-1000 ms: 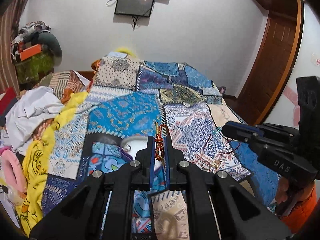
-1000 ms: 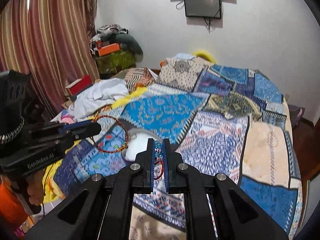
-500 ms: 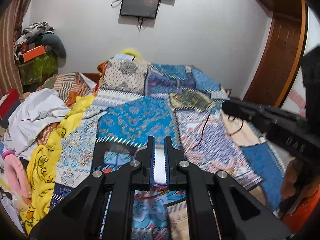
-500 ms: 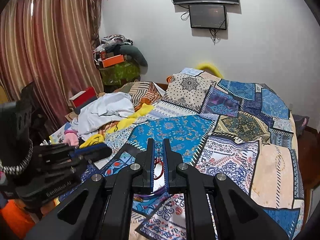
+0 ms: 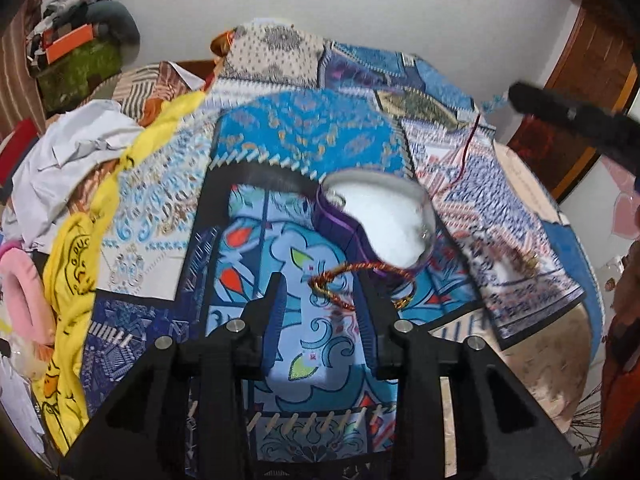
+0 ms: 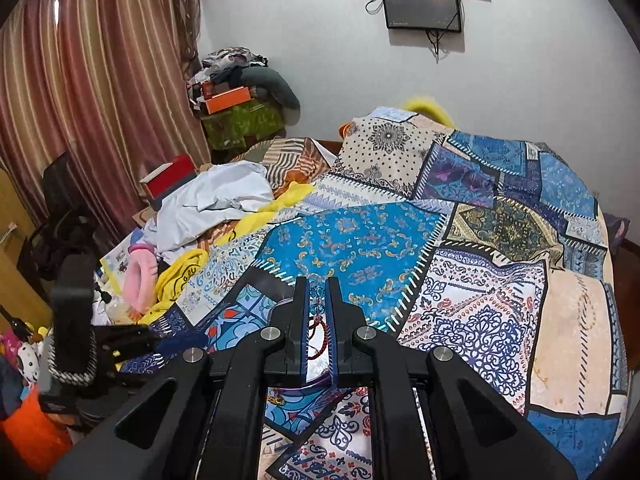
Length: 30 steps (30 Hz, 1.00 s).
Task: Organize jewelry
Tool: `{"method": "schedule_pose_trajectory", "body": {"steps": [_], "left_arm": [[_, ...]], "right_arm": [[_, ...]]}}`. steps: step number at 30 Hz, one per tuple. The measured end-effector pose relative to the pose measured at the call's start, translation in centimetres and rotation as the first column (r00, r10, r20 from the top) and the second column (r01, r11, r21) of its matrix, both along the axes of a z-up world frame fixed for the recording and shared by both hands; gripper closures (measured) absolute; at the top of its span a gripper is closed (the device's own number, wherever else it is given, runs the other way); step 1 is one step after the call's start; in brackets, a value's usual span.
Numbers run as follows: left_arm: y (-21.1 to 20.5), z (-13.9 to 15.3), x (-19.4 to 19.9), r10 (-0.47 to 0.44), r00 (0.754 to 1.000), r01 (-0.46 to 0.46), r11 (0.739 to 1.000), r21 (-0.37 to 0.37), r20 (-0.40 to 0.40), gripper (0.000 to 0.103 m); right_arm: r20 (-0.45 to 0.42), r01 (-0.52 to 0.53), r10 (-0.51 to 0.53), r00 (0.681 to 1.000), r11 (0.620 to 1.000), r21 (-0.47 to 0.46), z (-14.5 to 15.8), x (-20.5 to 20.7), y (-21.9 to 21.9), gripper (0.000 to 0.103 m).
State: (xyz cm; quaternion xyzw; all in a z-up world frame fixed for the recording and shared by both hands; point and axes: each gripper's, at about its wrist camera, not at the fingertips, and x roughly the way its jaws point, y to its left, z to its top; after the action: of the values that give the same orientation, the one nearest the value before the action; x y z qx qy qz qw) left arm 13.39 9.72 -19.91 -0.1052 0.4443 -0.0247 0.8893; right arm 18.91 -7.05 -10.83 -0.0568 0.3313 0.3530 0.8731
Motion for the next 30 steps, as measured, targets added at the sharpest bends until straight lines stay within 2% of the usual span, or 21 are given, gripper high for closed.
{"method": "schedule_pose_trajectory", "body": {"steps": [8, 10, 11, 12, 18, 21, 24, 30], "left_arm": [[-0.5, -1.9, 1.7, 0.011, 1.0, -0.011, 1.0, 0.007, 0.009, 0.07], [-0.5, -2.0, 2.0, 0.017, 1.0, -0.017, 1.0, 0.011, 0.024, 0.081], [-0.5, -2.1, 2.1, 0.012, 1.0, -0.012, 1.0, 0.009, 0.026, 0.091], [-0.5, -2.2, 2.3, 0.009, 1.0, -0.009, 1.0, 0.008, 0.023, 0.093], [-0.6, -2.6, 2.8, -0.006, 0.999, 0.006, 1.0, 0.004, 0.041, 0.093], [-0.7, -2.5, 2.8, -0.005, 0.999, 0.006, 1.0, -0.001, 0.046, 0.097], [-0.4, -1.7, 2.5, 0.013, 0.998, -0.013, 1.0, -0.004, 0.067, 0.097], [-0.2, 2.0, 1.6, 0.024, 0.988, -0.024, 1.0, 0.001, 0.154, 0.098]], "right_arm": [[-0.015, 0.0, 0.0, 1.0, 1.0, -0.012, -0.5, 0.2, 0.0, 0.096], [-0.02, -0.001, 0.001, 1.0, 1.0, -0.012, -0.7, 0.3, 0.1, 0.096], [-0.023, -0.002, 0.001, 1.0, 1.0, -0.011, -0.7, 0.4, 0.1, 0.096], [-0.025, -0.003, 0.003, 1.0, 1.0, -0.011, -0.7, 0.5, 0.2, 0.096], [-0.043, -0.014, 0.013, 0.999, 1.0, -0.012, -1.3, 0.6, 0.7, 0.096], [-0.05, -0.016, 0.015, 0.999, 1.0, -0.014, -1.5, 0.6, 0.8, 0.096], [-0.057, -0.019, 0.018, 0.998, 1.0, -0.015, -1.7, 0.8, 0.9, 0.096], [-0.073, -0.021, 0.019, 0.997, 1.0, -0.017, -2.3, 1.2, 1.3, 0.096]]}}
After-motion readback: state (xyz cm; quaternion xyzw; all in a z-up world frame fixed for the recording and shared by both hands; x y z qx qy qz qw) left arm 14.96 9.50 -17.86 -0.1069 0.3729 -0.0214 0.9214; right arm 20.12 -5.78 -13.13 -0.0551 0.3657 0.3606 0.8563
